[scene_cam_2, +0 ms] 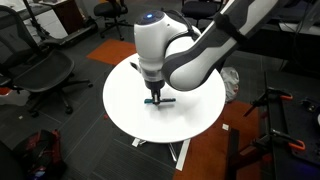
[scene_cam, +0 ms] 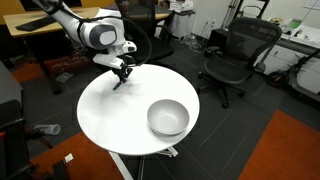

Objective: Place the marker opposite to the bowl on the table

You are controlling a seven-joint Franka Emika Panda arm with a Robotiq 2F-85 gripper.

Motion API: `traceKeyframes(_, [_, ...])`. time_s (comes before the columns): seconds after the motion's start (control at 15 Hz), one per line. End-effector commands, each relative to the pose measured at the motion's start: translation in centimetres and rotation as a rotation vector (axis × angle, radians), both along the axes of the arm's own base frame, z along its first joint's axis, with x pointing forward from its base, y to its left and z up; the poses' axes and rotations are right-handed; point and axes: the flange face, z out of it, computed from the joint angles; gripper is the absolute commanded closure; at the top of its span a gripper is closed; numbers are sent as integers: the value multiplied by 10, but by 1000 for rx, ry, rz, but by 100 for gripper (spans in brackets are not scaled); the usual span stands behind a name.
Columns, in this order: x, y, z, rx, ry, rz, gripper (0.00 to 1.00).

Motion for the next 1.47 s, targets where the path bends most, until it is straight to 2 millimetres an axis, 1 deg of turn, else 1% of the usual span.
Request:
traceKeyframes(0.0, [13, 20, 2, -11, 2, 65, 95])
traceKeyframes(0.13, [17, 30, 0, -11, 0, 80, 95])
traceKeyframes(0.4, [19, 57, -10, -9, 6, 113, 95])
traceKeyframes(0.6, [21, 70, -13, -15, 5, 134, 95])
traceKeyframes(0.67, [21, 73, -11, -22, 2, 140, 56])
traceKeyframes(0.73, [22, 75, -8, -25, -2, 145, 54])
traceKeyframes(0.8, [23, 77, -5, -29, -8, 148, 49])
traceKeyframes(1.0, [24, 78, 7, -33, -32, 151, 25])
traceKeyframes(1.07, [25, 78, 12, -34, -40, 150, 19])
traceKeyframes(1.13, [25, 78, 19, -34, -47, 148, 10])
traceKeyframes(1.2, [25, 77, 26, -33, -52, 147, 3])
traceKeyframes(1.27, [24, 76, 32, -31, -56, 144, 0])
traceKeyframes(1.4, [23, 75, 50, -28, -67, 138, 0])
